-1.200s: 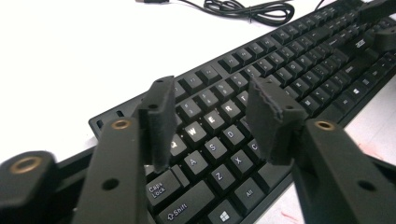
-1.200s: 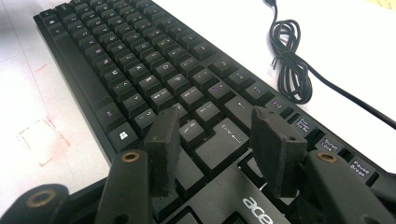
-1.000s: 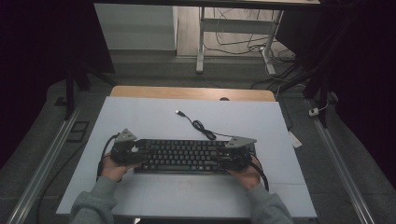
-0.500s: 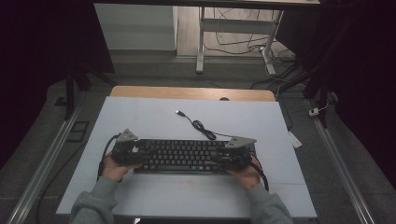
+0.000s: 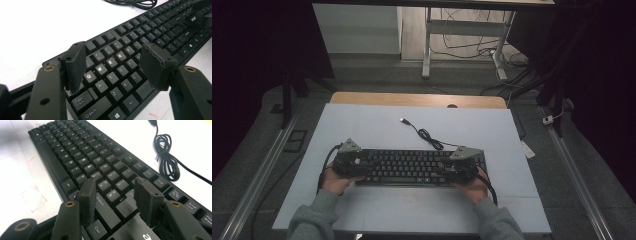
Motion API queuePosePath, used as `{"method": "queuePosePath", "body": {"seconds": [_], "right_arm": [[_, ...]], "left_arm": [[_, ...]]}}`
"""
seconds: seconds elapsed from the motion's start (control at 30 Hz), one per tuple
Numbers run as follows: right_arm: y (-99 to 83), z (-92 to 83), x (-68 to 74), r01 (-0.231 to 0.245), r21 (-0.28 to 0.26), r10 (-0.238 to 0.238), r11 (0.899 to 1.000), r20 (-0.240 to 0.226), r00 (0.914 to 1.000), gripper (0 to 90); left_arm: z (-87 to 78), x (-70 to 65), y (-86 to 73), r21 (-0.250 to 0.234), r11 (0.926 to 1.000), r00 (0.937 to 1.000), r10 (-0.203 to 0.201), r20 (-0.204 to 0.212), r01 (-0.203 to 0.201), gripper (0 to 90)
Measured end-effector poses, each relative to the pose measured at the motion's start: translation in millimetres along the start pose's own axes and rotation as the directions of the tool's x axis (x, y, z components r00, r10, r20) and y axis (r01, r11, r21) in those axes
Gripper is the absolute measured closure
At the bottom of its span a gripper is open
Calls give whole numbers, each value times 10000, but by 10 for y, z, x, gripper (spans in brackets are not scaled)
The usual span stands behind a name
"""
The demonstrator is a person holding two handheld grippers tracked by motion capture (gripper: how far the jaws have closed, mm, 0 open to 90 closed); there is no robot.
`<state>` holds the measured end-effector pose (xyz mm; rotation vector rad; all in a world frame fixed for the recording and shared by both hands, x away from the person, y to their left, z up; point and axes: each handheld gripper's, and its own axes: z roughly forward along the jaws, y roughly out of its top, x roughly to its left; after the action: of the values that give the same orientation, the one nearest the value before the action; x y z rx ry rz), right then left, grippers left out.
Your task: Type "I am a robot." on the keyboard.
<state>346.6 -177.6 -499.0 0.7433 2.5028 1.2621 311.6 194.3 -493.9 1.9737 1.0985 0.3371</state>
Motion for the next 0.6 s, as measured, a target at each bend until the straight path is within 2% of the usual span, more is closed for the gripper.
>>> {"method": "queuePosePath", "body": {"seconds": [0.3, 0.6], "right_arm": [[58, 72, 65, -85, -70, 83, 9999, -307, 9995, 534], [159, 182, 157, 69, -81, -73, 9999, -546, 9985, 572]], "left_arm": [[20, -13, -1, 107, 9999, 10000, 55, -11, -55, 368], [27, -18, 0, 118, 9999, 9999, 98, -21, -98, 367]]}}
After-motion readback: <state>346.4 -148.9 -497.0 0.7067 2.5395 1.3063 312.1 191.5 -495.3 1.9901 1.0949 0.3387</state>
